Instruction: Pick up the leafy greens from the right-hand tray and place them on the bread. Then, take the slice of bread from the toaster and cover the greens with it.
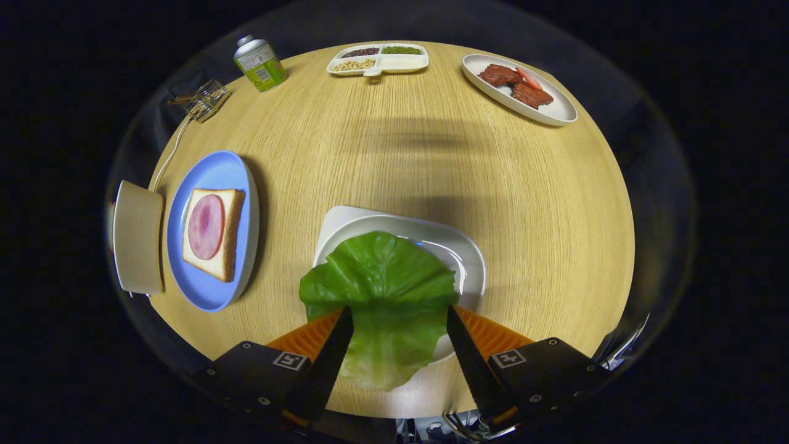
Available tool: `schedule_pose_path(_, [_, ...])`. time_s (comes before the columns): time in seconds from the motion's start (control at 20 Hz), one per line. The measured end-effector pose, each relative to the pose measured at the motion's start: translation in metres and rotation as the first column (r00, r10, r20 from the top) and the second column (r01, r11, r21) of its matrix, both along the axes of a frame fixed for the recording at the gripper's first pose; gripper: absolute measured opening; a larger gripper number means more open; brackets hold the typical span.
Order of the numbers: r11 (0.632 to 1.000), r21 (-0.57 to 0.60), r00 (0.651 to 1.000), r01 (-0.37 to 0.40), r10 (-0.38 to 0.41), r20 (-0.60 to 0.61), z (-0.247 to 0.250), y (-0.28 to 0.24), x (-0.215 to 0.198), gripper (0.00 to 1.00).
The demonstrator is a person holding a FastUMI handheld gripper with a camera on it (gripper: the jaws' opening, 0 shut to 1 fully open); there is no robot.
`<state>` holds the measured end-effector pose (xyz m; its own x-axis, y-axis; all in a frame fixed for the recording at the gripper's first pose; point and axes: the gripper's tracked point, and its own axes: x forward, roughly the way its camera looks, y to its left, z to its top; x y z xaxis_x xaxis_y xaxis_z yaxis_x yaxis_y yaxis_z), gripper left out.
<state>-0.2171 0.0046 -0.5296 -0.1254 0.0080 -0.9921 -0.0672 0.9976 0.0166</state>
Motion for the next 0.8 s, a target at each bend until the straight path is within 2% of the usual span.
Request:
schedule_pose_path(0.35, [0.999, -0.018, 0.999, 0.036, -0.036, -0.029, -0.005, 0.003, -0.003, 0.77])
schedule_pose_path(0.45, [0.999, -0.021, 0.998, 0.048, -0.049, -0.028, -0.005, 0.002, -0.003, 0.69])
schedule_pose_path(0.55, [0.996, -0.032, 0.996, 0.082, -0.083, -0.029, -0.004, -0.001, -0.003, 0.51])
schedule_pose_path(0.65, [0.993, -0.013, 0.992, 0.119, -0.119, -0.028, -0.004, -0.002, -0.003, 0.19])
schedule_pose_path(0.7, [0.988, 0.014, 0.988, 0.151, -0.151, -0.034, -0.002, 0.001, -0.003, 0.11])
schedule_pose_path(0.8, [0.978, 0.048, 0.979, 0.204, -0.203, -0.019, 0.006, 0.003, 0.004, 0.05])
